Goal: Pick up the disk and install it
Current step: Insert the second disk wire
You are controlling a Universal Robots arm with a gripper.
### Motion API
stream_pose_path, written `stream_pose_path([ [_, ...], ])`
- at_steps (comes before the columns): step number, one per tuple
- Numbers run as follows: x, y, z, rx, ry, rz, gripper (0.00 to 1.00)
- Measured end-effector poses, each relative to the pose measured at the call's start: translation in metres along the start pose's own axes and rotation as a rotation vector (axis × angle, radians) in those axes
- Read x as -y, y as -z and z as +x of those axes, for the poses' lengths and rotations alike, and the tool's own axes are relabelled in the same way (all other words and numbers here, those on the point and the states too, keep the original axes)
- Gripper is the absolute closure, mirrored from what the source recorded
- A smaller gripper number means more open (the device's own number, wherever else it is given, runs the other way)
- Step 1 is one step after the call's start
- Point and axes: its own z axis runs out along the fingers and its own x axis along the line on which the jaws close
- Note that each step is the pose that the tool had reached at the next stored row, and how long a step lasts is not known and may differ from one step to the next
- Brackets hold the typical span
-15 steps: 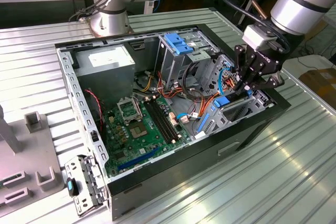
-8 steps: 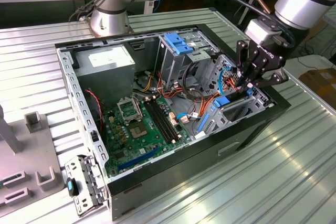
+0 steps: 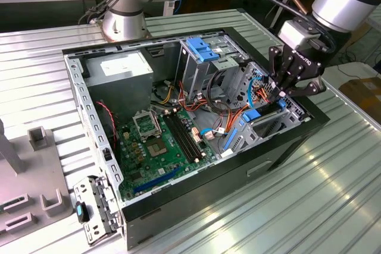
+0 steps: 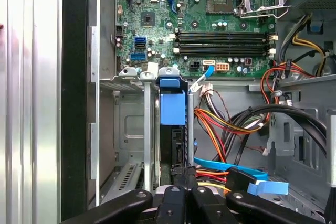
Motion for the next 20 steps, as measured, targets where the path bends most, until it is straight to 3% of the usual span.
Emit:
stream_pose_path([
  [12, -0.0001, 0.0038, -0.0001, -0.0002, 0.0, -0.0001, 0.89],
  [16, -0.0012, 0.027, -0.0006, 0.0011, 0.0, -0.0012, 0.89],
  [17, -0.0014, 0.0362, -0.0017, 0.0008, 0.0, -0.0056, 0.89],
  [20, -0.0017, 0.0392, -0.0117, -0.0001, -0.001, -0.0322, 0.89],
])
